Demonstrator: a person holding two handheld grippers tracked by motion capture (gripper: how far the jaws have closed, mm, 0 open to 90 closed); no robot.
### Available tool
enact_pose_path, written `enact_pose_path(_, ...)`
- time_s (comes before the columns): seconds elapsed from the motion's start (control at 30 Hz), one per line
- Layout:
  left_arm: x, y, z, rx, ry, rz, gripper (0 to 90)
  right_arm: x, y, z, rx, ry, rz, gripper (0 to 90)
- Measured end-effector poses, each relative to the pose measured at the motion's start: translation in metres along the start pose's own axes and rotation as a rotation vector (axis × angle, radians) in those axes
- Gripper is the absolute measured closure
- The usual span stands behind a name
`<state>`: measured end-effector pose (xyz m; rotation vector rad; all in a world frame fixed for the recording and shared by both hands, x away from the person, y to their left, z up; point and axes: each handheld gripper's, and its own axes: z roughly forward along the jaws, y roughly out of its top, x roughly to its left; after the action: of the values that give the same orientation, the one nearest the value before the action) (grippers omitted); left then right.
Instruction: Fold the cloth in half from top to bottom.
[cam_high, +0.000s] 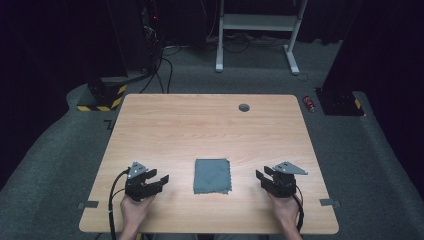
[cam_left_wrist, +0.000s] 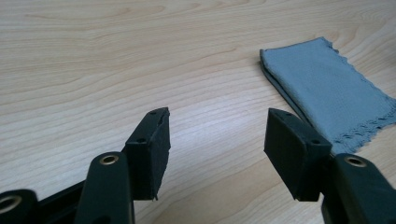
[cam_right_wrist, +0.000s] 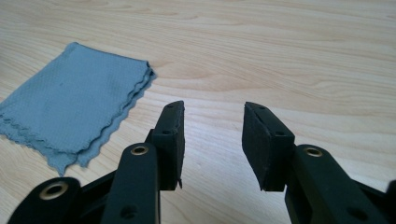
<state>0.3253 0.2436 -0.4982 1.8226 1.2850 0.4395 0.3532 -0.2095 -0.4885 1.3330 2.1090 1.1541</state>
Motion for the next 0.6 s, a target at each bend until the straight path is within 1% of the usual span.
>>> enact_pose_path(0.13, 0.004, -0.002, -0.002, -0.004, 0.008, -0.008, 40.9, -0.004, -0.004, -0.003, 0.000, -0.008, 0.001, 58.9)
enact_pose_path(0.33, 0.011, -0.008, -0.003, 0.001, 0.030, -0.019, 40.7, -0.012, -0.010, -0.009, -0.001, -0.027, 0.026, 58.8)
enact_pose_path(0.47, 0.014, -0.010, -0.003, 0.002, 0.038, -0.028, 40.6, -0.016, -0.013, -0.011, 0.003, -0.035, 0.030, 58.6)
enact_pose_path(0.5, 0.015, -0.011, -0.003, 0.004, 0.042, -0.027, 40.4, -0.018, -0.015, -0.012, 0.009, -0.041, 0.033, 58.5)
enact_pose_path(0.53, 0.017, -0.012, -0.003, 0.009, 0.051, -0.028, 40.3, -0.020, -0.016, -0.012, 0.009, -0.043, 0.025, 58.5)
enact_pose_path(0.6, 0.018, -0.014, -0.003, 0.014, 0.059, -0.024, 40.2, -0.021, -0.018, -0.012, 0.013, -0.049, 0.030, 58.4)
